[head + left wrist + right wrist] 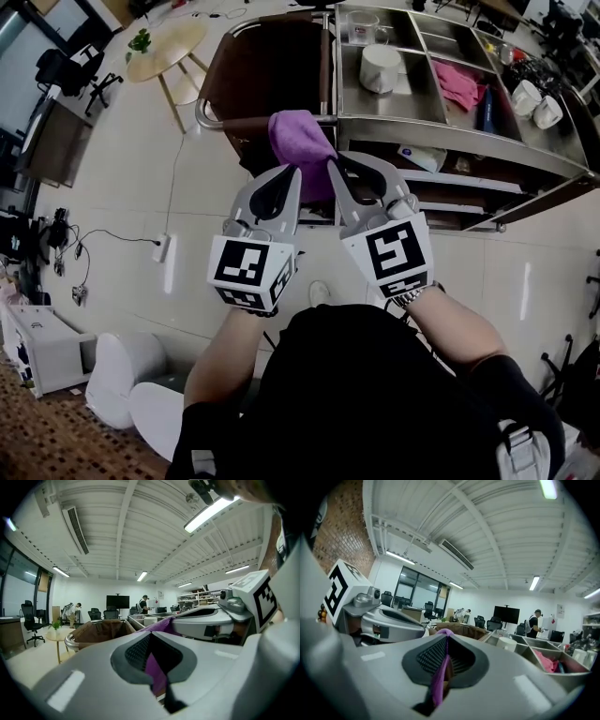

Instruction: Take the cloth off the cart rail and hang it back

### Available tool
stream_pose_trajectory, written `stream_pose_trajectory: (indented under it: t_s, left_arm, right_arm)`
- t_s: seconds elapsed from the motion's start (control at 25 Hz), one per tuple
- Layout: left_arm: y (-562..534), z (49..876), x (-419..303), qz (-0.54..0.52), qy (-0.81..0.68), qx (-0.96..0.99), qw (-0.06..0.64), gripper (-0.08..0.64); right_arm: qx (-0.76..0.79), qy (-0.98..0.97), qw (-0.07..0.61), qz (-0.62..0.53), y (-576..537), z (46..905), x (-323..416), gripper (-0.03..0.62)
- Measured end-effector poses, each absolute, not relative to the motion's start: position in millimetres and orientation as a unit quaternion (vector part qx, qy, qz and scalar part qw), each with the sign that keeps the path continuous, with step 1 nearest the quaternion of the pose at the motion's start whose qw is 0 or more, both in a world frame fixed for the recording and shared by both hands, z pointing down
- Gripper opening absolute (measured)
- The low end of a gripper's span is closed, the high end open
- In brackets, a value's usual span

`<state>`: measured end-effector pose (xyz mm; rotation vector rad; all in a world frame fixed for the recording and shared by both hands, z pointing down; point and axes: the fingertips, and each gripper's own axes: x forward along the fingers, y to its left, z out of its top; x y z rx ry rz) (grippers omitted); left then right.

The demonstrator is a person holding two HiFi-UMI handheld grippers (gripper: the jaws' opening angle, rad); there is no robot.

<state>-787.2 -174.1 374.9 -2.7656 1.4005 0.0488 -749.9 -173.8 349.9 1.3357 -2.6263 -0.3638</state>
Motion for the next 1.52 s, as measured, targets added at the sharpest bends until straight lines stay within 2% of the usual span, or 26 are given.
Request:
stream_pose_trajectory:
  t_s: [0.36, 0.52, 0.68, 1.28, 1.52]
  left_arm:
    - [-103.5, 363.4, -728.0, 0.022, 0.477, -0.877, 0.051, -0.011]
    - [-79.2, 366.2, -706.9, 0.028, 0.494, -0.867, 0.057, -0.011]
    - [-58.2, 370.9, -694.2, 0.031, 0.508, -0.858, 0.061, -0.011]
    - [-15.1, 357.8, -699.3, 0.027, 0.543, -0.834, 0.092, -0.009]
    - [-10.1, 350.6, -714.0, 0.039, 0.539, -0.836, 0.098, -0.005]
  right_arm:
    - [0.42, -0.895, 0.048, -0.146, -95.2, 326.3, -686.1, 0.008]
    - [0.423, -0.899, 0.078, -0.077, -62.9, 338.3, -655.7, 0.008]
    - [0.409, -0.906, 0.079, -0.071, -37.6, 341.4, -640.1, 0.008]
    - [0.362, -0.92, 0.023, -0.149, 1.3, 316.3, -646.5, 0.008]
    - [0.377, -0.919, 0.058, -0.095, 8.7, 324.7, -657.3, 0.008]
